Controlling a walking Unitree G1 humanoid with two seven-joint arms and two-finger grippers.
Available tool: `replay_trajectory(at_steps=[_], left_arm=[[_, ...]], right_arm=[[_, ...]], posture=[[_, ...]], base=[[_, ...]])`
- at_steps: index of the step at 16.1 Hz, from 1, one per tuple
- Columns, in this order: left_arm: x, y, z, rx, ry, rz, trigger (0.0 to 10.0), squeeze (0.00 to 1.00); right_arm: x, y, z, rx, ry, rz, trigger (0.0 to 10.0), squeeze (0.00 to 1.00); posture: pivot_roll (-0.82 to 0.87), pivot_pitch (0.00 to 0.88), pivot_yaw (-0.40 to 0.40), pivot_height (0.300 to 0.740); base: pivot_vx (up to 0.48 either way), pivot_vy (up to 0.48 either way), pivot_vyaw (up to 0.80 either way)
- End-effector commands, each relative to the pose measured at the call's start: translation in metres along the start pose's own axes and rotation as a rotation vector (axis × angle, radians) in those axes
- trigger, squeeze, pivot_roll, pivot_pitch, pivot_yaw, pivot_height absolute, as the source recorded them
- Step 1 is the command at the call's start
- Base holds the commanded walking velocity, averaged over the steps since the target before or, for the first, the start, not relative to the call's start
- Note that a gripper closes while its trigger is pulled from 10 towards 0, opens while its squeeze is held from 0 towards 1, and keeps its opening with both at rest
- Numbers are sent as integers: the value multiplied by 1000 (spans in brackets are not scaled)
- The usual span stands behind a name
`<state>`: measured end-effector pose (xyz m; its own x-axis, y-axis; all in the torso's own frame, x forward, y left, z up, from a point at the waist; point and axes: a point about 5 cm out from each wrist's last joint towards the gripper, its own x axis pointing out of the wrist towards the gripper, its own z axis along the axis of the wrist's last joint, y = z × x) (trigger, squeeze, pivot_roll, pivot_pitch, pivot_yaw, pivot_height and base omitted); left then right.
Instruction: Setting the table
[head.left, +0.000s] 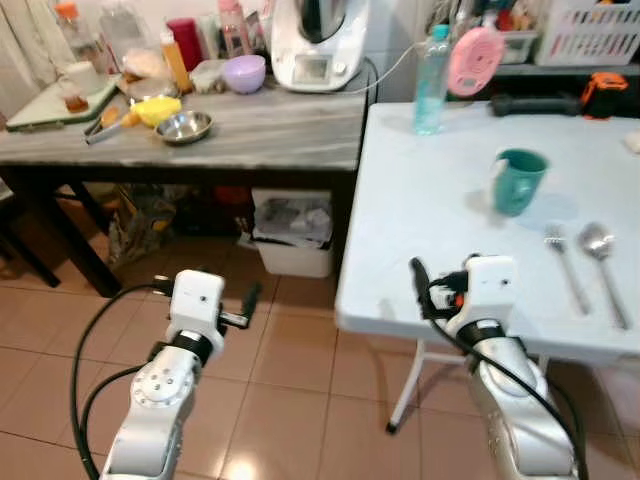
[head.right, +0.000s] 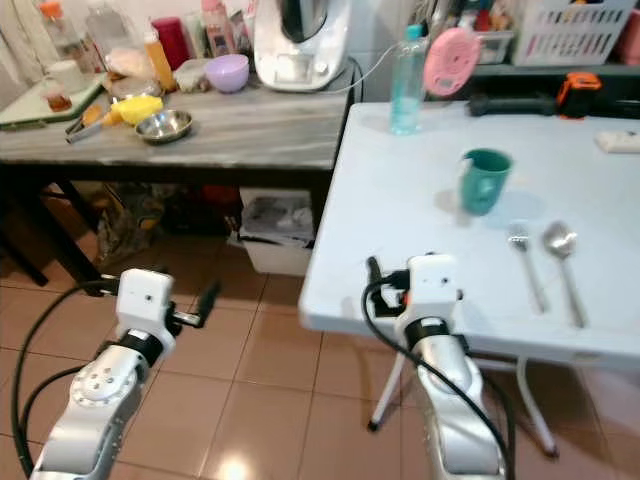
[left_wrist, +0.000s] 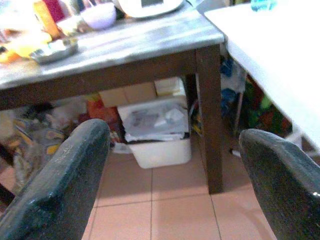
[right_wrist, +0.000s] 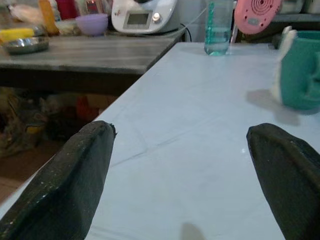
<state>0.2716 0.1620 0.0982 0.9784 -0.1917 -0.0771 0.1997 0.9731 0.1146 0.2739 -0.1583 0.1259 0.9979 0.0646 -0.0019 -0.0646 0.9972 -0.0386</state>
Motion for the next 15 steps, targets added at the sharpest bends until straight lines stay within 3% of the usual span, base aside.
replay_trajectory(at_steps=[1,5,7,15], left_arm=[[1,-2,1,-4,-2,-15,10000,0],[3,-4,2,-4,-3,-20,10000,0],[3,-6,3,-33,-15,-29,10000,0],[5,-3,8,-2,-43,-33,10000,0]], right_arm=[[-1,-4,2,3,-11,-15,10000,0],[-1,-6,4,-7,-26,-45,10000,0],[0,-9,3,1,-21,-67,10000,0],[5,-12,3,15,-23,-103,10000,0]], posture=[[-30,0,123,740],[-35,0,125,740],[-28,0,121,740],[-18,0,127,740]], base=[[0,-480,0],[0,-438,0],[0,0,0],[0,0,0]])
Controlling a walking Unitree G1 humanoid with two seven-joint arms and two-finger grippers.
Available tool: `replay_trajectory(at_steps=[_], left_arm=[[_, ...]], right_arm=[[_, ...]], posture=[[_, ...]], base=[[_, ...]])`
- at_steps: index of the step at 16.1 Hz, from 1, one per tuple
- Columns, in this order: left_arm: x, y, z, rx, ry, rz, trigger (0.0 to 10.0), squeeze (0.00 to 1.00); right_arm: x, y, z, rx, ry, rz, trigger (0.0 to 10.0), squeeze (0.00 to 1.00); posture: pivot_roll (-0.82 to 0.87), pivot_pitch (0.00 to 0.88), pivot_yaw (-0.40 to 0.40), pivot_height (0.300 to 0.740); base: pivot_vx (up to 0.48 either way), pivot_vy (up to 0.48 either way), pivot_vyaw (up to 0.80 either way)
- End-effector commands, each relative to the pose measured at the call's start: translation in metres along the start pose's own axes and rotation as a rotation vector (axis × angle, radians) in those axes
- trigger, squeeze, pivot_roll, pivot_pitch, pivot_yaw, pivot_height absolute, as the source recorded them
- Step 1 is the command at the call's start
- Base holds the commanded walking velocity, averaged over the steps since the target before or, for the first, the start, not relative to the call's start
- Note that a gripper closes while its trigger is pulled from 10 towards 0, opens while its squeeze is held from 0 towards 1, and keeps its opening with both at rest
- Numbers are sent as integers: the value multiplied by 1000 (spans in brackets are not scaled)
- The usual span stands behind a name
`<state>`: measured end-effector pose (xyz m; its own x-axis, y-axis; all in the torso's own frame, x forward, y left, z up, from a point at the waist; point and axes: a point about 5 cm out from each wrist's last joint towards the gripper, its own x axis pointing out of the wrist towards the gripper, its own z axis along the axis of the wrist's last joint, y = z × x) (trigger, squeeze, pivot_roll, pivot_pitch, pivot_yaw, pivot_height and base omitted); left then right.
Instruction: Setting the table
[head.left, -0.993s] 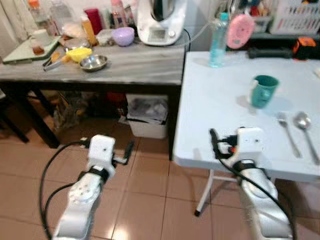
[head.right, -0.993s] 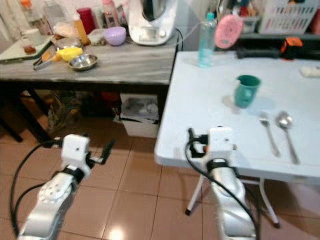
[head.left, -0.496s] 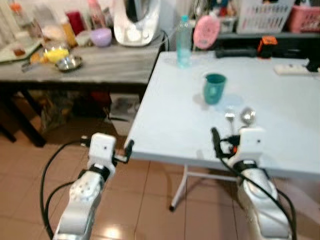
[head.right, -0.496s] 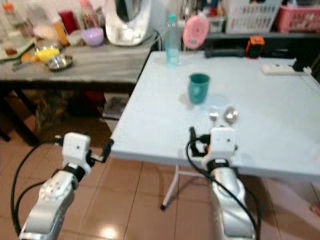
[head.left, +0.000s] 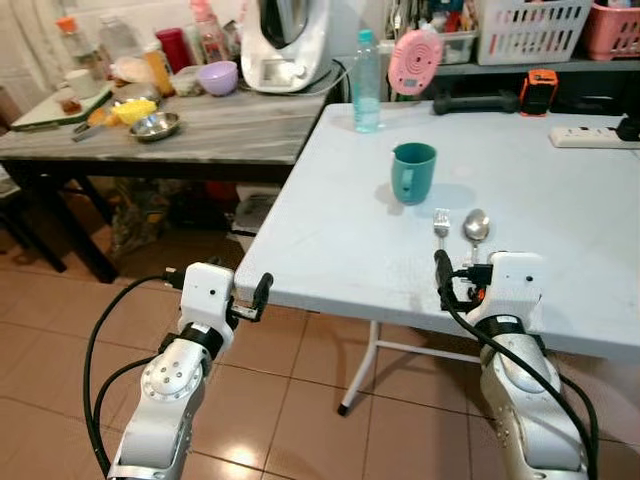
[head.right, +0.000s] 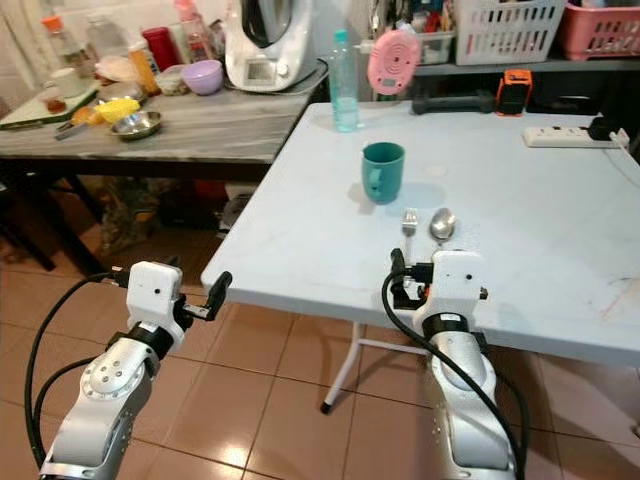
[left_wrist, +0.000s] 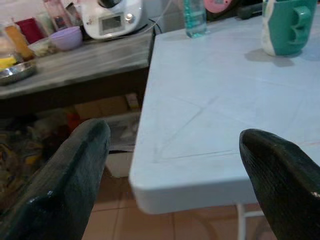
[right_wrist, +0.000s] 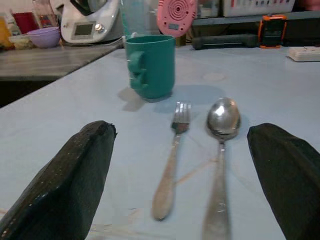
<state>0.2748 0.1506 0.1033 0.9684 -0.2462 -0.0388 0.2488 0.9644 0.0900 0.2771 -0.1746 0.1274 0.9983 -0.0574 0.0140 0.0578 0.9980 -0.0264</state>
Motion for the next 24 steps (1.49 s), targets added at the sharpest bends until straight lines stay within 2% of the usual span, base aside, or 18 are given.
replay_trajectory(at_steps=[1,6,14,17,24], left_arm=[[0,5,1,-4,7,-5,10000,0],[0,-4,1,-35,2,-62,10000,0],[-4,-11,-1,-75,8,-116,10000,0],[-4,-12,-2,-78,11,-121,10000,0],[-6,-19,0,-89,0,-169,10000,0]], right_arm=[[1,3,2,4,-15,1,10000,0],[-1,2,1,20,-4,-8,10000,0],[-3,3,1,9,5,8,10000,0],[-3,2,2,3,-4,10,10000,0],[-2,5,6,-11,-18,15,10000,0]], posture=[[-23,0,131,740],[-31,4,132,740],[-36,19,119,740],[-38,20,117,740],[-41,24,110,740]], base=[[0,0,0],[0,0,0],[0,0,-772],[0,0,0],[313,0,0]])
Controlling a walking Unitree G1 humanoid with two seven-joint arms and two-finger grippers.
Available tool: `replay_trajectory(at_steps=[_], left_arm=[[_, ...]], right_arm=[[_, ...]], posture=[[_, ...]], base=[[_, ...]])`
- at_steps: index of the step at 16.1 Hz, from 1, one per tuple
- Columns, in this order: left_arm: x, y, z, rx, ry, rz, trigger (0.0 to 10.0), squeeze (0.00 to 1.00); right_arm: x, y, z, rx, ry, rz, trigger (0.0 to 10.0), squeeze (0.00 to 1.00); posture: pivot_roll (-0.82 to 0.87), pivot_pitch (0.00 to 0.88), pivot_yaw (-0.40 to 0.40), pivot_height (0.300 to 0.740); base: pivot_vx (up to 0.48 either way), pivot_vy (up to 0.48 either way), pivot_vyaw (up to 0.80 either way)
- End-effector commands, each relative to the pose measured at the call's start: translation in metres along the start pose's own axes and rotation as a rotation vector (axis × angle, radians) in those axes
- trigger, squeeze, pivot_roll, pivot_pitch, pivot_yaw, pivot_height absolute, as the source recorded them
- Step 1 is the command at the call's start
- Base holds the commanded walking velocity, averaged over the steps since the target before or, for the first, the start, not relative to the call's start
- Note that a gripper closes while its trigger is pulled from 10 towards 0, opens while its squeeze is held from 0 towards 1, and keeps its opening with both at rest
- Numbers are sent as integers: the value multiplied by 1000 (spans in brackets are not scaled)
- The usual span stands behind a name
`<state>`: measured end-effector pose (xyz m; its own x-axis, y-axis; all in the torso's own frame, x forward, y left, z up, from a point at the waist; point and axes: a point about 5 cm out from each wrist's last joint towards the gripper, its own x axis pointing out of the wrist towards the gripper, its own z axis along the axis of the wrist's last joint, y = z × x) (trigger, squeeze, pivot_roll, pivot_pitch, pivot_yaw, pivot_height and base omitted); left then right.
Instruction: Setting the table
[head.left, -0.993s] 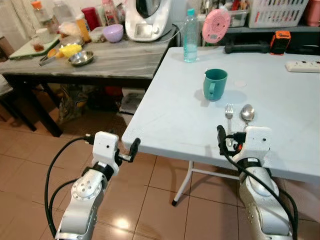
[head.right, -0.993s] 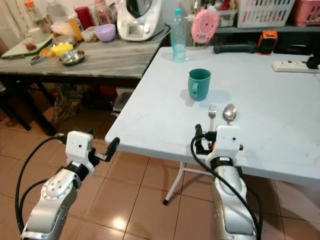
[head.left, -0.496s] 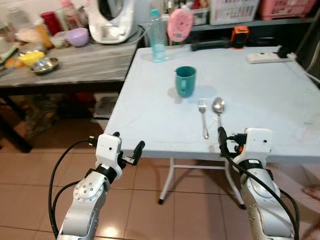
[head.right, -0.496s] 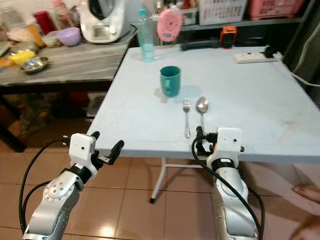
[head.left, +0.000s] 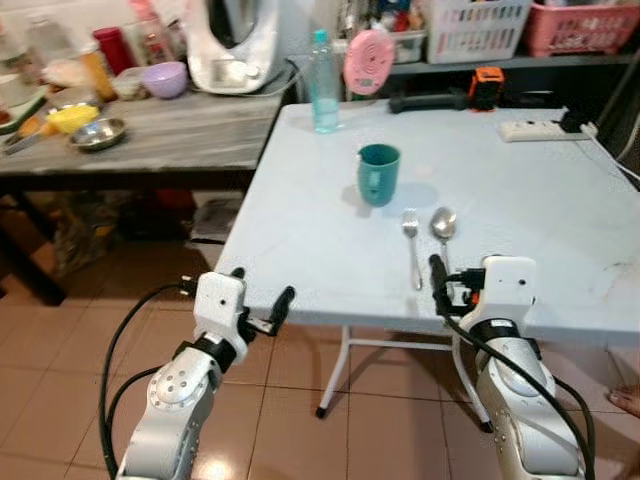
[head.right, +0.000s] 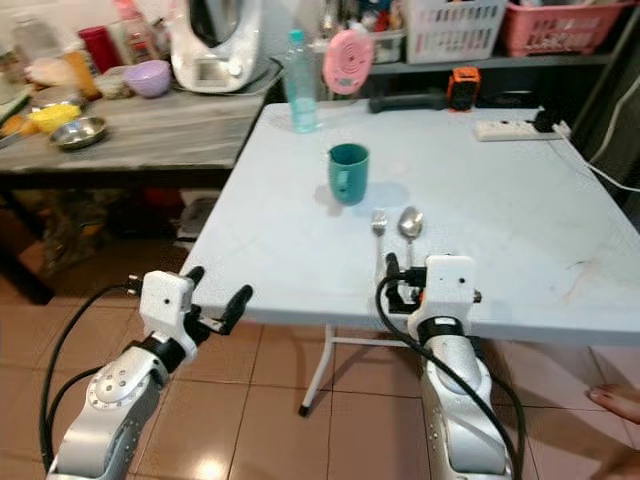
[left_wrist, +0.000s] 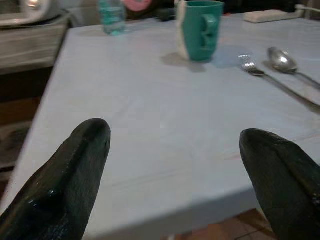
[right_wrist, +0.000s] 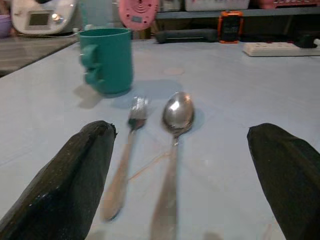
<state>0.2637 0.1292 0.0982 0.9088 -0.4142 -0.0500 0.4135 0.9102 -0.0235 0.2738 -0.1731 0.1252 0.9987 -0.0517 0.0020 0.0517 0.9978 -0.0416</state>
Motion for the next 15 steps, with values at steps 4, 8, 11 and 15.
replay_trajectory(at_steps=[4,8,11,15], left_arm=[[-1,4,4,19,1,-2,10000,0],[-1,3,3,22,5,-8,10000,0],[-2,2,2,5,6,-9,10000,0],[-4,2,-4,2,38,-26,10000,0]], right_arm=[[0,4,7,12,-25,6,10000,0],[-1,5,6,15,-26,5,10000,0],[-1,5,6,14,-24,5,10000,0],[-1,6,6,15,-20,7,10000,0]], posture=[[-44,25,118,740],[-48,27,125,740],[-48,29,122,740],[-48,29,118,740]], base=[[353,0,-117],[350,0,0],[109,0,0],[0,0,0]])
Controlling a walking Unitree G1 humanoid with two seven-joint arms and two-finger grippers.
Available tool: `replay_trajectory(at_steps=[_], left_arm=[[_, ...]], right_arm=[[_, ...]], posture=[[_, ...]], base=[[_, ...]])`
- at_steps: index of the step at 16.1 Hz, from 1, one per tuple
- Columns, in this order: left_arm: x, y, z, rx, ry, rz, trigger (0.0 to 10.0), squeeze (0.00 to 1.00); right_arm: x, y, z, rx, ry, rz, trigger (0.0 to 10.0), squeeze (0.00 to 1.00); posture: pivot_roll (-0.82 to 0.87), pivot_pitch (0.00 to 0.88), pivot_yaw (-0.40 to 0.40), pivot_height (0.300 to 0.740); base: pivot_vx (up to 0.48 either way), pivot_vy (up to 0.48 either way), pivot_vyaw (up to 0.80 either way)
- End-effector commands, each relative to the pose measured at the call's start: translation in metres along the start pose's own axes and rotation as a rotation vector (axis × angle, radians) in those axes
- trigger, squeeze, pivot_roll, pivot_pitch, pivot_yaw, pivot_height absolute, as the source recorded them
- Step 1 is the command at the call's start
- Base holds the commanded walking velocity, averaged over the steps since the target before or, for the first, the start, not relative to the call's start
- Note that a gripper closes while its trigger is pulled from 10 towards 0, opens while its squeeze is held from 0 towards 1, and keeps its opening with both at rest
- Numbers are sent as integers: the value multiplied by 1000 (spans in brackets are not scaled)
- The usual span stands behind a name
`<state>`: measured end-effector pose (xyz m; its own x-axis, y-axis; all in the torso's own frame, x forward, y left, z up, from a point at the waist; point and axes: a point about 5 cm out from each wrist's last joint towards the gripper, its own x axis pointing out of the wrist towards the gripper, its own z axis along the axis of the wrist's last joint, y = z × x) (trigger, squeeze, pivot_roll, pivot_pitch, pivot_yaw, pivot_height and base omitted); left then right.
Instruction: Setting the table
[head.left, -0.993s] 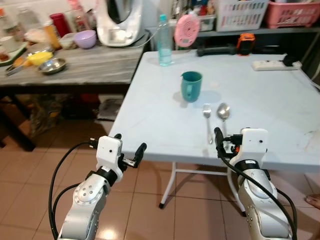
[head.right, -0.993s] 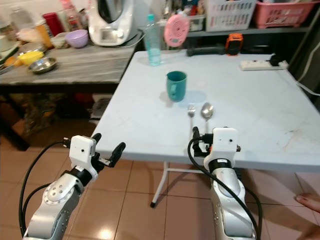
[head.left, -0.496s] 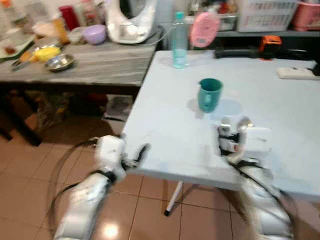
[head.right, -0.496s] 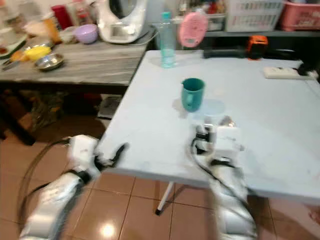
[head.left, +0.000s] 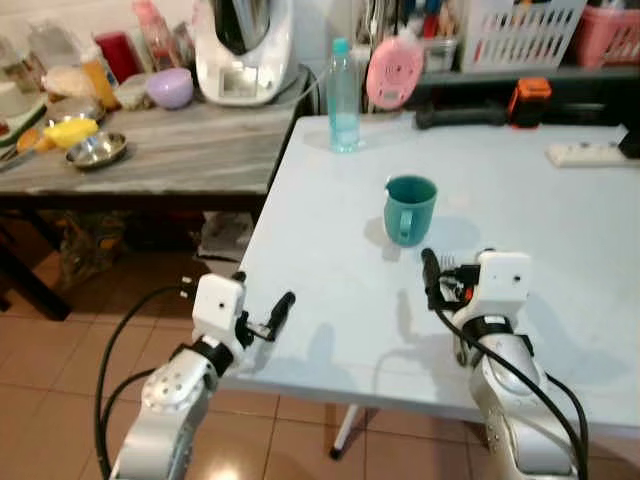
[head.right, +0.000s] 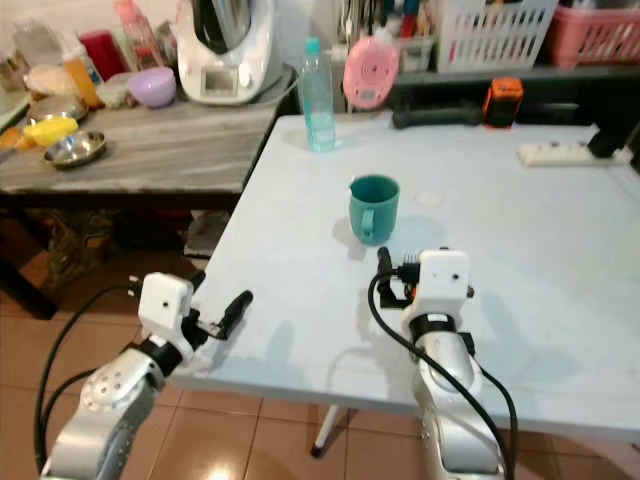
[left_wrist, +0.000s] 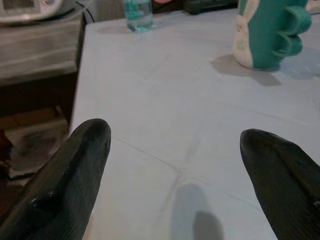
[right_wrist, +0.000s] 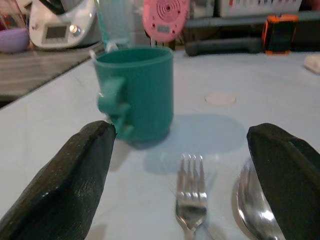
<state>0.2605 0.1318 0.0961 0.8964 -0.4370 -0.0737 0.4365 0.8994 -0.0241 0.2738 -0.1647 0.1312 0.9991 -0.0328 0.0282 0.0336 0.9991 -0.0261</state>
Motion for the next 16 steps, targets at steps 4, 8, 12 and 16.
replay_trajectory(at_steps=[4,8,12,16], left_arm=[[-6,-10,-2,-47,20,-190,10000,0],[-8,-11,2,-69,39,-317,10000,0],[-11,-11,2,-58,55,-387,10000,0],[-12,-17,1,-75,62,-423,10000,0]], right_arm=[[-2,-1,1,31,20,-5,10000,0],[-5,-1,-3,45,56,5,10000,0],[-1,11,-11,101,144,24,10000,0],[2,27,-13,141,188,73,10000,0]], posture=[[-54,34,112,740],[-61,42,111,740],[-68,48,113,740],[-61,52,102,740]], base=[[0,0,0],[0,0,0],[0,0,0],[0,0,0]])
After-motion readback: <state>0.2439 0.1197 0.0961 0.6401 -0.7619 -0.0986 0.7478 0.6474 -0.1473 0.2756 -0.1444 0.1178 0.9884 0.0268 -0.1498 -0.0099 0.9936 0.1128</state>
